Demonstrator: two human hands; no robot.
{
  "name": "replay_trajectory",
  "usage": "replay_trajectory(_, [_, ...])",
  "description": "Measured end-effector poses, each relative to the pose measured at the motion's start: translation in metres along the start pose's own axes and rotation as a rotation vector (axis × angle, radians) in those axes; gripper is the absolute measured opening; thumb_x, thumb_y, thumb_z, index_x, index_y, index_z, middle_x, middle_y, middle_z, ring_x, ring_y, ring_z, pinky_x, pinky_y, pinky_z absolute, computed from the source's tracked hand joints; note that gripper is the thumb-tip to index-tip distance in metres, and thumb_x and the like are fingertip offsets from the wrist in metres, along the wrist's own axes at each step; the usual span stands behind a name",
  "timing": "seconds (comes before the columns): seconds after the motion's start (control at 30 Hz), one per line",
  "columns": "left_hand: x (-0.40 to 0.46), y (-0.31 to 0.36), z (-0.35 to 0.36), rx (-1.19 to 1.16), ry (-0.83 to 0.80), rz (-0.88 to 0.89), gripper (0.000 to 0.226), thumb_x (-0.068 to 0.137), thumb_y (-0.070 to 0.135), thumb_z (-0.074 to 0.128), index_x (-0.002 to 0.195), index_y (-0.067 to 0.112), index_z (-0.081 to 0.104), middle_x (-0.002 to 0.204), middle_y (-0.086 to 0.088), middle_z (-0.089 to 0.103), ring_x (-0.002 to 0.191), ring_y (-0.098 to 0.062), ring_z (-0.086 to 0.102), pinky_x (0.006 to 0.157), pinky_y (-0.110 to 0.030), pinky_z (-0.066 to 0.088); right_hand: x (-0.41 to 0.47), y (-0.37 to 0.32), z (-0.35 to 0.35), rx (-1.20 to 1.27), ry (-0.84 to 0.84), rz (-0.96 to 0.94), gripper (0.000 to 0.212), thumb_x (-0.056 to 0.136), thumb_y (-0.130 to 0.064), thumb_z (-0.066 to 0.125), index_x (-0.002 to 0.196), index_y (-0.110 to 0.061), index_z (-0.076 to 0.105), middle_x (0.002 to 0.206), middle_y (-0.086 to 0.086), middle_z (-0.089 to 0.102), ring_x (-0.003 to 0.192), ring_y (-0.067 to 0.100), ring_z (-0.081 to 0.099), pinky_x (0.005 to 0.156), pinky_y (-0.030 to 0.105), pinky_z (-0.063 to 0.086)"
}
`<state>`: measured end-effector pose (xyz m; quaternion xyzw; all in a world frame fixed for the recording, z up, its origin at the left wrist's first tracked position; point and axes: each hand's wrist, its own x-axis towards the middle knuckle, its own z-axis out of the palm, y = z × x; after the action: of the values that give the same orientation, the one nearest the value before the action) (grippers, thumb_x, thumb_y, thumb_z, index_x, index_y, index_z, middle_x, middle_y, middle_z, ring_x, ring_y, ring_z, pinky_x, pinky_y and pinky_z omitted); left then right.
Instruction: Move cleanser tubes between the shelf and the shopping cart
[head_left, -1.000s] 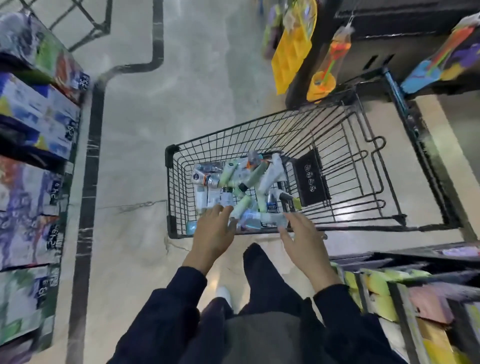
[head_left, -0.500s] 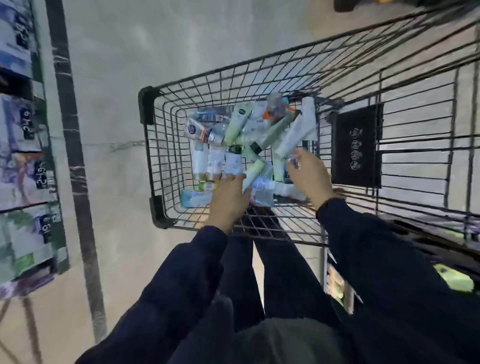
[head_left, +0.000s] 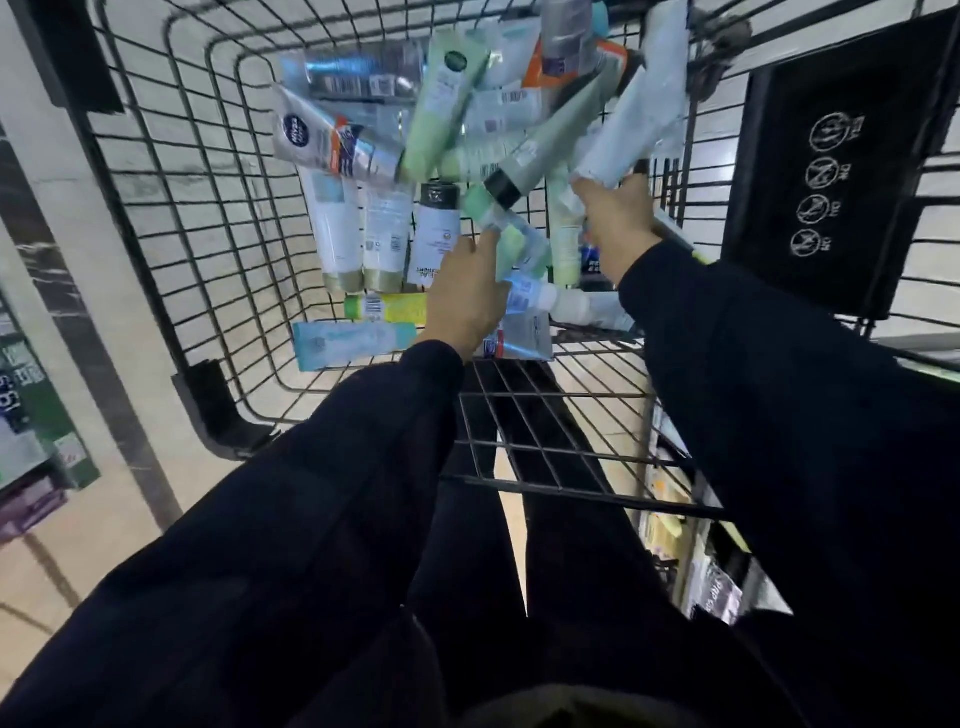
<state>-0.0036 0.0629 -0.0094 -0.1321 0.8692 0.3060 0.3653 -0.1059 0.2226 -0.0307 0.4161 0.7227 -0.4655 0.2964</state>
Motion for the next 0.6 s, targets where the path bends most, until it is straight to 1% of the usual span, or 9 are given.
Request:
replay_trajectory(0.03, [0.002,0.0,0.003,0.009,0.019,0.003,0.061,0.094,0.016,0.066,0.148,0.015,0.038,0.13,-0.021,0.054,0.113,-0.04,0.057,0.091,-0.05,0.052,0.005,0.001,0.001,0.02,0.013,0.003,0.054,0.083,-0.032,0.079,0.126,-0.013,0.053,0.115,0.006,0.07,0.093,0.024,0.069,0.072,0.035,0.058])
replay_trajectory(0.13, [0.007,0.002,0.004,0.063,0.058,0.016,0.057,0.092,0.013,0.062,0.144,0.018,0.04,0.11,-0.016,0.061,0.099,-0.038,0.059,0.077,-0.046,0.053,0.019,0.003,0.001,0.08,0.049,0.024,0.051,0.074,-0.028,0.085,0.117,-0.016,0.06,0.107,0.002,0.074,0.091,0.023,0.075,0.079,0.044,0.065])
replay_trajectory(0.2, [0.009,0.004,-0.001,0.058,0.052,0.015,0.061,0.089,0.011,0.061,0.144,0.023,0.038,0.103,-0.013,0.062,0.09,-0.037,0.059,0.072,-0.048,0.054,0.02,0.001,-0.002,0.135,0.035,0.042,0.051,0.071,-0.023,0.088,0.114,-0.014,0.061,0.106,0.005,0.075,0.089,0.025,0.077,0.076,0.048,0.066])
replay_trajectory(0.27, [0.009,0.008,-0.011,0.032,0.039,0.016,0.071,0.087,0.008,0.06,0.15,0.028,0.033,0.103,-0.013,0.06,0.086,-0.035,0.059,0.07,-0.047,0.054,0.015,-0.004,-0.008,0.185,-0.042,0.074,0.044,0.079,-0.016,0.086,0.113,-0.011,0.058,0.109,0.01,0.073,0.095,0.029,0.077,0.078,0.046,0.066])
replay_trajectory(0.33, [0.006,0.01,-0.024,0.024,0.046,0.007,0.079,0.086,0.006,0.056,0.154,0.034,0.029,0.101,-0.013,0.058,0.082,-0.034,0.058,0.068,-0.045,0.053,0.006,-0.007,-0.018,0.228,-0.162,0.128,0.03,0.09,-0.014,0.079,0.111,-0.01,0.057,0.114,0.015,0.072,0.103,0.033,0.075,0.086,0.043,0.064])
replay_trajectory(0.37, [0.003,0.01,-0.031,0.025,0.05,-0.002,0.081,0.085,0.005,0.055,0.155,0.036,0.027,0.101,-0.013,0.057,0.081,-0.034,0.058,0.067,-0.045,0.054,0.001,-0.008,-0.023,0.272,-0.211,0.156,0.029,0.093,-0.012,0.076,0.115,-0.008,0.058,0.118,0.018,0.071,0.107,0.035,0.074,0.091,0.044,0.062])
replay_trajectory(0.47, [-0.007,0.009,-0.053,0.007,0.068,-0.018,0.078,0.083,0.007,0.055,0.153,0.034,0.033,0.111,-0.014,0.06,0.086,-0.034,0.063,0.073,-0.048,0.058,-0.018,-0.011,-0.036,0.374,-0.285,0.193,0.048,0.092,-0.006,0.075,0.133,-0.003,0.051,0.125,0.022,0.067,0.109,0.036,0.072,0.094,0.049,0.06])
replay_trajectory(0.53, [-0.018,0.011,-0.069,-0.027,0.104,-0.026,0.073,0.08,0.007,0.056,0.148,0.028,0.041,0.116,-0.014,0.064,0.091,-0.035,0.065,0.076,-0.049,0.059,-0.036,-0.016,-0.041,0.392,-0.298,0.176,0.055,0.089,-0.003,0.076,0.136,-0.005,0.047,0.128,0.02,0.065,0.111,0.036,0.071,0.094,0.049,0.061])
replay_trajectory(0.6, [-0.034,0.019,-0.088,-0.117,0.146,-0.048,0.061,0.079,0.007,0.058,0.137,0.022,0.046,0.104,-0.012,0.066,0.085,-0.034,0.065,0.068,-0.047,0.057,-0.059,-0.022,-0.047,0.376,-0.28,0.151,0.06,0.085,-0.004,0.08,0.135,-0.008,0.047,0.13,0.017,0.065,0.112,0.035,0.071,0.09,0.046,0.063])
